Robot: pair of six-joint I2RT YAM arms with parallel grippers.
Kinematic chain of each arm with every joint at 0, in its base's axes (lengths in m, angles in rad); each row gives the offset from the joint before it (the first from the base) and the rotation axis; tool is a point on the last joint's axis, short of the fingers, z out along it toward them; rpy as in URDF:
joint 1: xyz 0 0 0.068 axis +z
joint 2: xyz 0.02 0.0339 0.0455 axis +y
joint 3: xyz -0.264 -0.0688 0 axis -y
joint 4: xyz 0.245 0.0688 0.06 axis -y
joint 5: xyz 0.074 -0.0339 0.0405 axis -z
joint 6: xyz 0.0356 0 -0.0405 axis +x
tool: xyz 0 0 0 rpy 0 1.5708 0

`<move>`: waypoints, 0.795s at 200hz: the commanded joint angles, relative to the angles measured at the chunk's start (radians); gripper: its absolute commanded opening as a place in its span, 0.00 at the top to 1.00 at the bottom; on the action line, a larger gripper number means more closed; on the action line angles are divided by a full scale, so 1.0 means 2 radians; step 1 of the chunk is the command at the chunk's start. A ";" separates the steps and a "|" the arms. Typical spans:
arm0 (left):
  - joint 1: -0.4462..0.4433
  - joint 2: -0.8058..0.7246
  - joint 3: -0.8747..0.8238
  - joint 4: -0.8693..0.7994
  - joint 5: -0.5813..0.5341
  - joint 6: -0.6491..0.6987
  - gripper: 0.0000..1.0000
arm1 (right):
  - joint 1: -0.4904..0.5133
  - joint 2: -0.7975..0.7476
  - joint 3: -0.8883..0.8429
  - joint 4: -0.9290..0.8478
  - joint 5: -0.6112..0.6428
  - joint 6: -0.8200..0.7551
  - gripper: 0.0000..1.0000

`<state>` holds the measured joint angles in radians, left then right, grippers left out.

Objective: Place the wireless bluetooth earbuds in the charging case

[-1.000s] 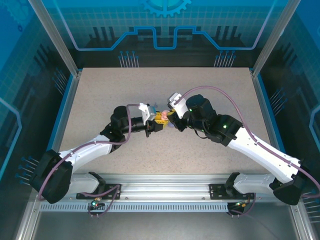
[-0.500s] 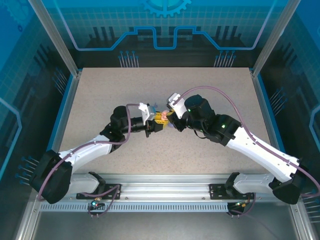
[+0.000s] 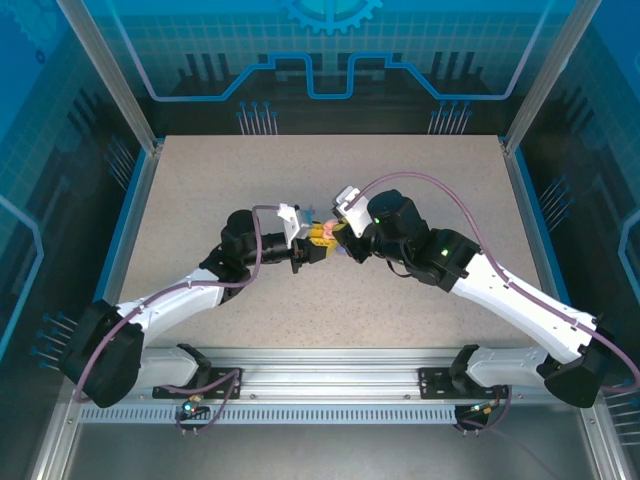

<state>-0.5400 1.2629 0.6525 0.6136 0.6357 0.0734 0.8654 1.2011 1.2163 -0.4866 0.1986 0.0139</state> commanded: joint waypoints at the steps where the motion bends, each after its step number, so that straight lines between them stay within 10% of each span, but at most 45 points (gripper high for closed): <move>1: -0.004 -0.003 0.021 0.012 0.005 -0.009 1.00 | 0.009 0.004 -0.006 -0.003 -0.019 0.002 0.83; 159: -0.004 -0.010 0.017 0.008 0.004 -0.009 1.00 | 0.008 0.002 0.004 -0.015 -0.029 0.017 0.66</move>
<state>-0.5400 1.2629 0.6601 0.6075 0.6327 0.0540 0.8661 1.2087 1.2114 -0.5049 0.1577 0.0380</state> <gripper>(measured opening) 0.222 0.306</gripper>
